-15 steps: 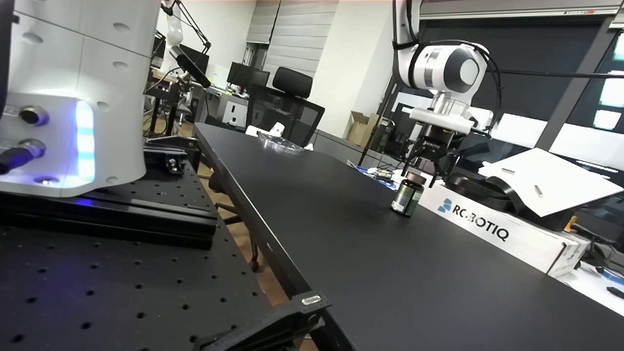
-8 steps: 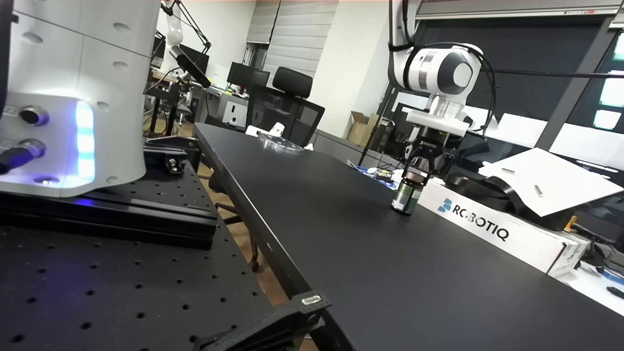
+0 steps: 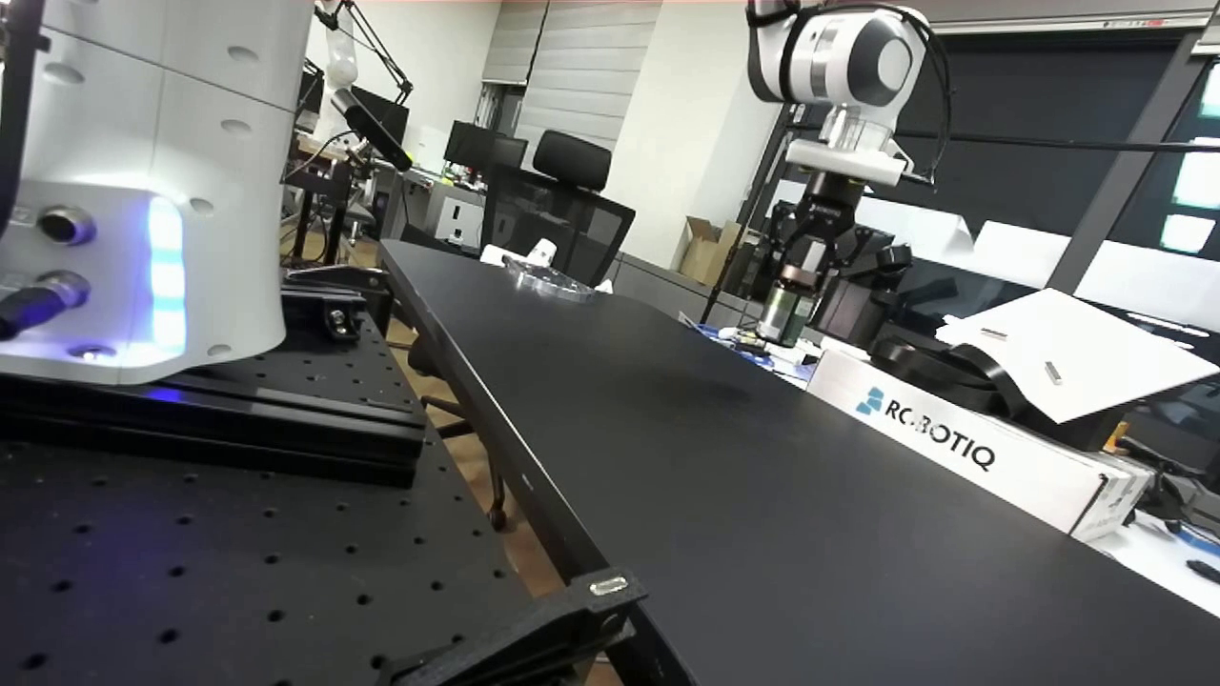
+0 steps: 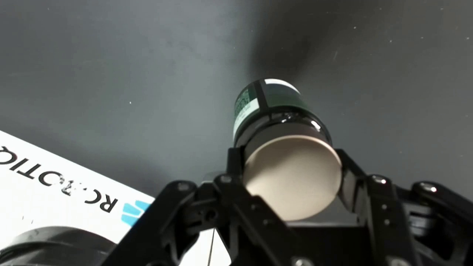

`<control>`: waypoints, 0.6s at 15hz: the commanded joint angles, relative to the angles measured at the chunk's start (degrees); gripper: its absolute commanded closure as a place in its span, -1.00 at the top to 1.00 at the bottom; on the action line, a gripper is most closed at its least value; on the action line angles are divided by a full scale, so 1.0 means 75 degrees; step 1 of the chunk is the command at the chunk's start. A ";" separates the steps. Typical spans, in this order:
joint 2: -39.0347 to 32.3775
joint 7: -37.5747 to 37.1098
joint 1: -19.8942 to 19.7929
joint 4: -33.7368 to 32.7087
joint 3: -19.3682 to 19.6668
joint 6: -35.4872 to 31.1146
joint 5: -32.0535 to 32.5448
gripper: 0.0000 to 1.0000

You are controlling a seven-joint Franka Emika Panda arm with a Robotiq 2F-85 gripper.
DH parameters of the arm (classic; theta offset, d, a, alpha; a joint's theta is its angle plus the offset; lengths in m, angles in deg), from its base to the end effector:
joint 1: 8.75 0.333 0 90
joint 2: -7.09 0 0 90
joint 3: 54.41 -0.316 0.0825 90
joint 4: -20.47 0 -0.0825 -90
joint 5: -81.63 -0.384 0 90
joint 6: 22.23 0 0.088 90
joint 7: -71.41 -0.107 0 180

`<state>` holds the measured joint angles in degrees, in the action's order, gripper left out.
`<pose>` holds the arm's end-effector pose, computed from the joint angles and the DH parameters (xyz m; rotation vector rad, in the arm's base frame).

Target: Pick up the medicine bottle and move it to the left.

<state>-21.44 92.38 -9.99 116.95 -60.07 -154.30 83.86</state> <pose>0.6843 0.0443 0.3245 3.0530 0.7028 0.1990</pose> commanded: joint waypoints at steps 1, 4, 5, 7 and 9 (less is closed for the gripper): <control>0.0909 -0.0049 0.0159 0.0616 -0.0120 0.0126 -0.0041 -0.28; 0.1176 0.0000 0.0374 0.0938 -0.0311 -0.0224 -0.0073 -0.28; 0.1167 -0.0088 0.0500 0.0966 -0.0363 -0.0264 -0.0026 -0.28; 0.1086 -0.0231 0.0776 0.1005 -0.0467 -0.0300 0.0073 -0.28; 0.0983 -0.0348 0.1092 0.1045 -0.0577 -0.0345 0.0183 -0.28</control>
<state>-14.50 92.23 -4.47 123.15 -63.58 -155.87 83.93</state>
